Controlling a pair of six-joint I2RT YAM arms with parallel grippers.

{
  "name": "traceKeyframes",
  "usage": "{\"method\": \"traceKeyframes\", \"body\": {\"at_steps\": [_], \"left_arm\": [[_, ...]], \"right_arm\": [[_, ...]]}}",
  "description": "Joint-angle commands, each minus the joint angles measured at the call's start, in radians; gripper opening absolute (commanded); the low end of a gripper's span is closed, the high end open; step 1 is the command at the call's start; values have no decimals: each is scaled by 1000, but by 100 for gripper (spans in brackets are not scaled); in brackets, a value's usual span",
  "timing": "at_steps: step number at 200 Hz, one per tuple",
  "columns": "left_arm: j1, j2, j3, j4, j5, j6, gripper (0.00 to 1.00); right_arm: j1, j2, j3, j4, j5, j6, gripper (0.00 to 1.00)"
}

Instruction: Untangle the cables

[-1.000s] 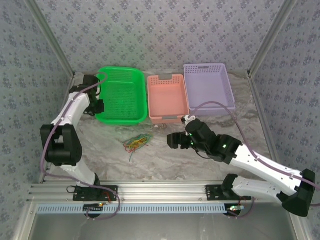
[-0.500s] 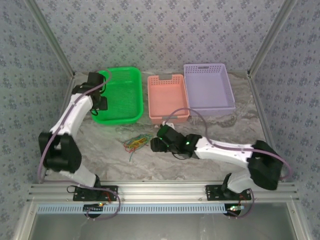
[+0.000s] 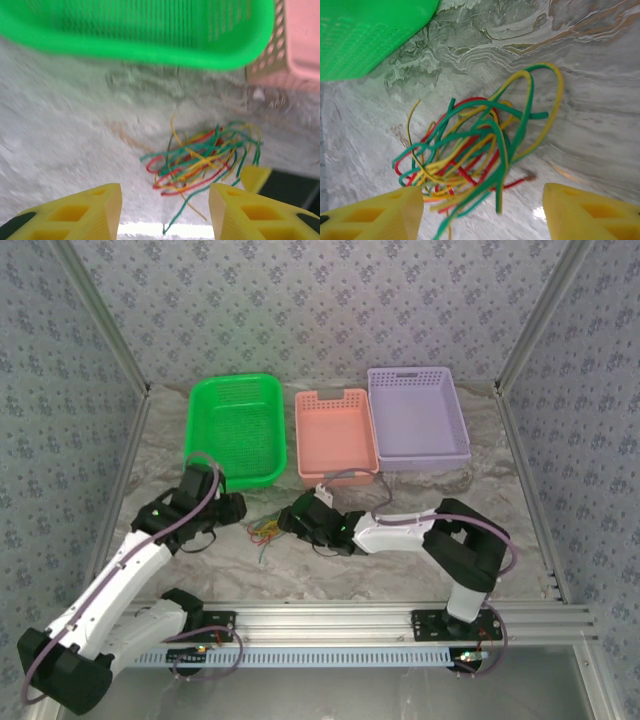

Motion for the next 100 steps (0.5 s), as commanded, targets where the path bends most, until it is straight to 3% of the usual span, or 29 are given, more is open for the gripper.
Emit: {"method": "traceKeyframes", "body": {"at_steps": [1,13,45,66,100], "left_arm": [[-22,-17,-45,76,49,-90,47],[-34,-5,-64,108,66,-90,46],[-80,60,-63,171,110,-38,47],[-137,133,-59,252,158,15,51],[-252,336,-15,393,182,88,53]], "right_arm": [[-17,71,17,100,-34,95,57],[-23,95,20,118,-45,96,46],[-35,9,-16,-30,30,-64,0],[-42,-108,-44,-174,74,-253,0],[-106,-231,-91,-291,-34,-528,0]]}}
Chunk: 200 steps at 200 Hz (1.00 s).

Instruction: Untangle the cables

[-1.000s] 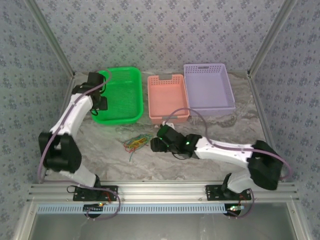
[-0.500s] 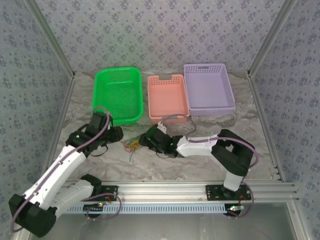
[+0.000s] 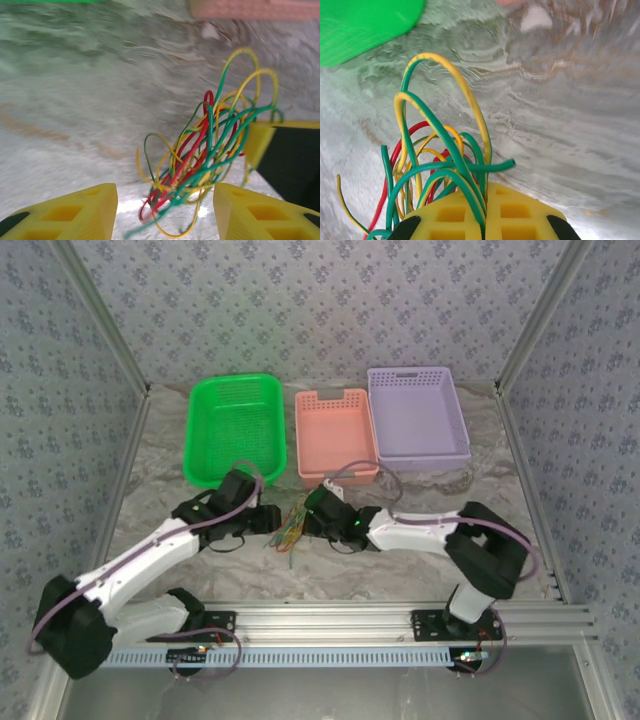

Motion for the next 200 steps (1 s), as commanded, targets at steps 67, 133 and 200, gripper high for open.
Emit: {"method": "traceKeyframes", "body": {"at_steps": [67,133,200], "left_arm": [[-202,383,114,323,-12,140,53],[-228,295,-28,574,-35,34,57],[-104,231,-8,579,274,48,65]], "right_arm": [[-177,-227,-102,-167,-241,-415,0],[-267,-324,-149,-218,-348,-461,0],[-369,-348,-154,-200,-546,-565,0]]}}
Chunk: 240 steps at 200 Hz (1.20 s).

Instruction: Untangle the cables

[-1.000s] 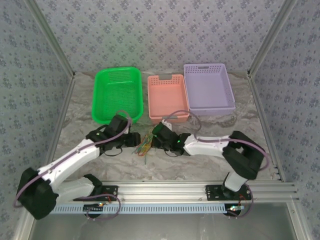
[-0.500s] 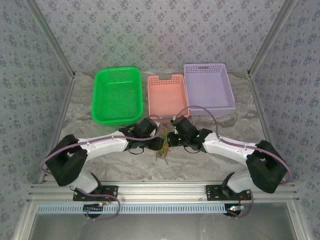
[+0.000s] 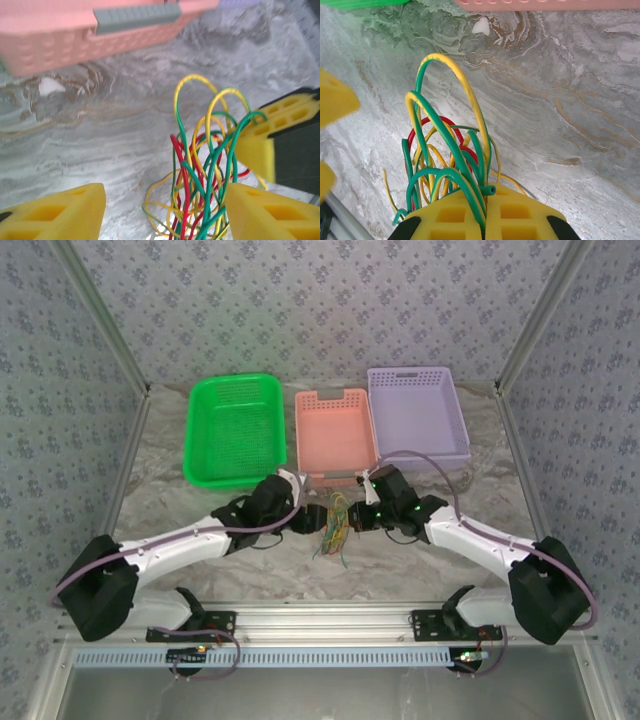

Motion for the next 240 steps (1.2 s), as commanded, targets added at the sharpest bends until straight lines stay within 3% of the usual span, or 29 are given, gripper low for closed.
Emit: {"method": "traceKeyframes", "body": {"at_steps": [1,43,64,112,133,183,240], "left_arm": [[44,53,40,26,187,15,65],[50,164,96,69,211,30,62],[51,213,116,125,244,12,56],[51,259,105,249,260,-46,21],[52,230,87,271,248,-57,0],[101,83,43,126,41,-77,0],[207,-117,-31,65,-47,-154,0]], "right_arm": [[-21,-16,14,3,-129,-71,0],[-36,2,34,-7,-192,-90,0],[-45,-3,29,5,-203,-81,0],[-66,-2,31,14,-221,-77,0],[-85,-1,34,6,-226,-83,0],[-123,-7,105,-137,-93,-121,0],[-143,-37,153,-257,88,-139,0]]}}
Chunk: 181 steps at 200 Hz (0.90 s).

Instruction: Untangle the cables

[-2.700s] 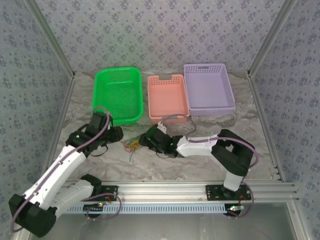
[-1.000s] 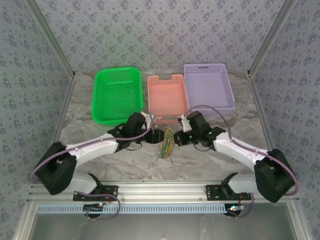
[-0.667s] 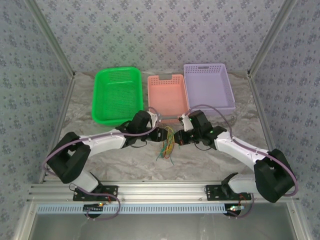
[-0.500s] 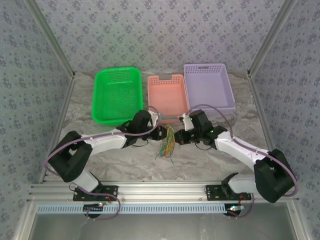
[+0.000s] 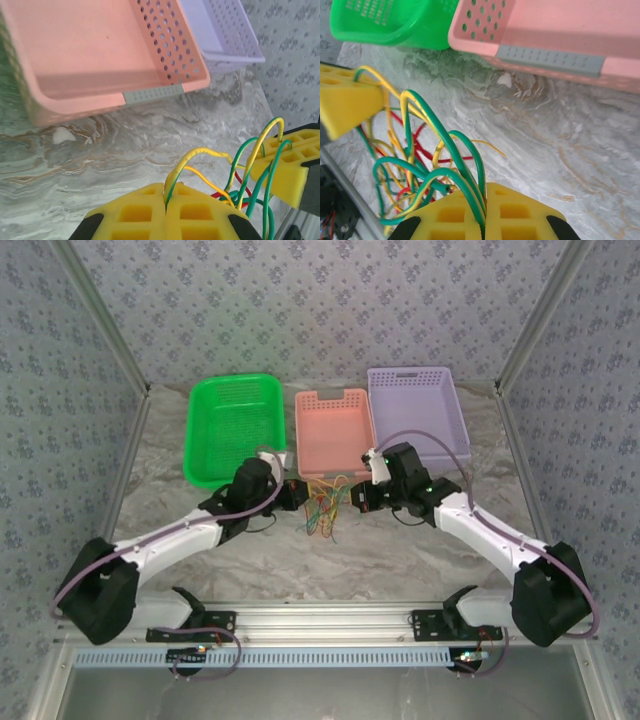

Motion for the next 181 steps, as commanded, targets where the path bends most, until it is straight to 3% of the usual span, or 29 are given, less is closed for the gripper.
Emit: {"method": "traceKeyframes", "body": {"at_steps": [1,84,154,181], "left_arm": [[58,-80,-18,-55,-111,-40,0],[79,-169,-34,-218,-200,-24,0],[79,-277,-83,-347,-334,-42,0],[79,-294,-105,-313,-317,-53,0]], "right_arm": [[-33,-25,9,-161,161,-18,0],[-129,-133,-38,-184,257,45,0],[-261,-235,-77,-223,255,82,0],[-264,-213,-80,-210,243,80,0]]}}
